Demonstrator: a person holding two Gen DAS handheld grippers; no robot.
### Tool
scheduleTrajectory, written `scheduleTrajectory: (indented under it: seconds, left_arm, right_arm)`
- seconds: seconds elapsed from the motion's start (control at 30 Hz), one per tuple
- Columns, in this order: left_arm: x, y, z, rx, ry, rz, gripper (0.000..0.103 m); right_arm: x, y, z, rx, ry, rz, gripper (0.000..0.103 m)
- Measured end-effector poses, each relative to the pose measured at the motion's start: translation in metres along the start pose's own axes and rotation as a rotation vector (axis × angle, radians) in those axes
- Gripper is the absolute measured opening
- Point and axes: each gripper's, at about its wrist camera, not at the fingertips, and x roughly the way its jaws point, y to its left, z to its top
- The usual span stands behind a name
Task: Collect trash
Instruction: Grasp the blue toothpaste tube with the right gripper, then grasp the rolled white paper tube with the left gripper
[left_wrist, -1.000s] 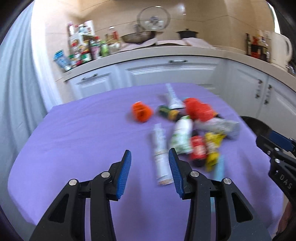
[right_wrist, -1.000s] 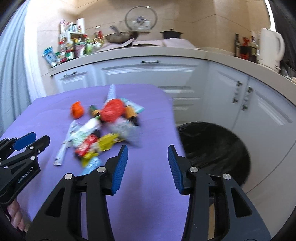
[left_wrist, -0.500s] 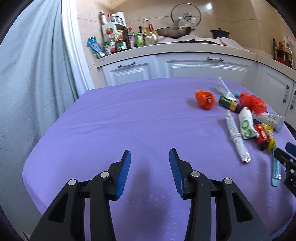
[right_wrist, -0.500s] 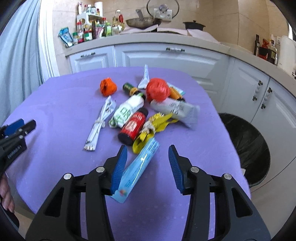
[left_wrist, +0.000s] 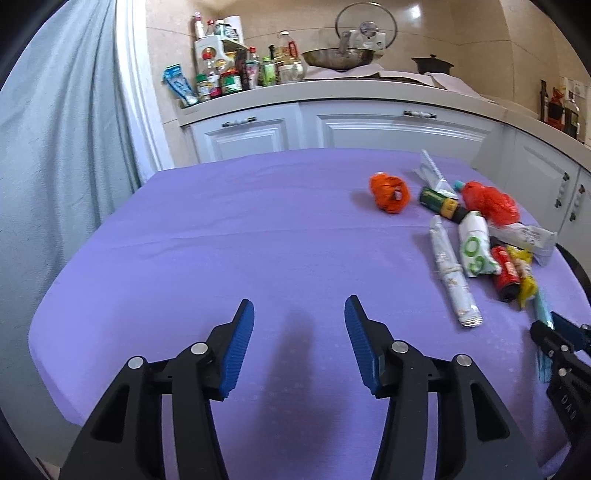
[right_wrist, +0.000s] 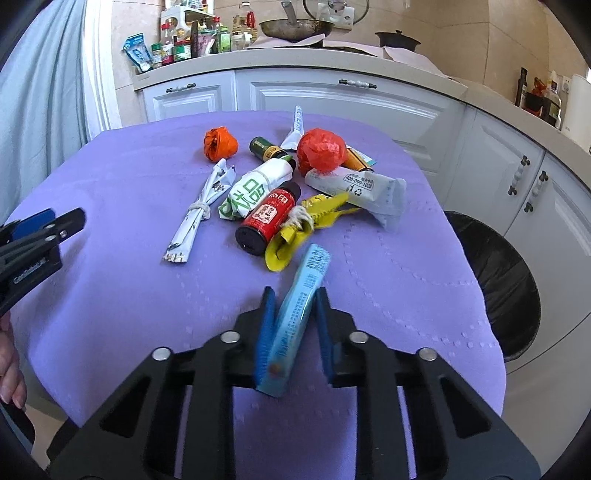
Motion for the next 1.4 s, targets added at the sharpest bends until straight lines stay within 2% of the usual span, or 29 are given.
scheduleTrajectory:
  seconds: [0.2,0.53,0.77,0.87,1.03,1.17,1.23,1.33,1.4]
  left_arm:
    - [-0.004,-0.025,0.003,0.023,0.002,-0.046,0.051]
    - [-0.001,-0.065,0.017,0.051,0.018,-0.092,0.051]
    - [0.02,-0.083,0.025,0.065,0.078,-0.097,0.051]
    - [0.03,-0.086,0.026,0.06,0.124,-0.1,0.051]
    - [0.034,-0.09,0.025,0.073,0.136,-0.102,0.05]
    - [0.035,-0.093,0.021,0.069,0.165,-0.131,0.05]
    - [0.035,-0.097,0.021,0.085,0.153,-0.119,0.05]
    - [0.036,-0.099,0.022,0.087,0.155,-0.133,0.041]
    - [0.036,-0.099,0.022,0.088,0.153,-0.143,0.019]
  right_arm:
    - [-0.014,-0.014,-0.001,0.005,-0.041,-0.032,0.014]
    - [-0.02,-0.071,0.013,0.079,-0.102,-0.083,0.014]
    - [-0.014,-0.103,0.025,0.111,-0.116,-0.086,0.014]
    - [-0.012,-0.11,0.031,0.115,-0.123,-0.079,0.014]
    - [-0.009,-0.113,0.033,0.114,-0.122,-0.063,0.014]
    - [-0.006,-0.117,0.032,0.119,-0.117,-0.058,0.014]
    - [-0.006,-0.116,0.03,0.122,-0.115,-0.058,0.014]
    - [-0.005,-0.117,0.029,0.122,-0.112,-0.062,0.014]
    - [-0.005,-0.117,0.029,0.125,-0.112,-0.065,0.014]
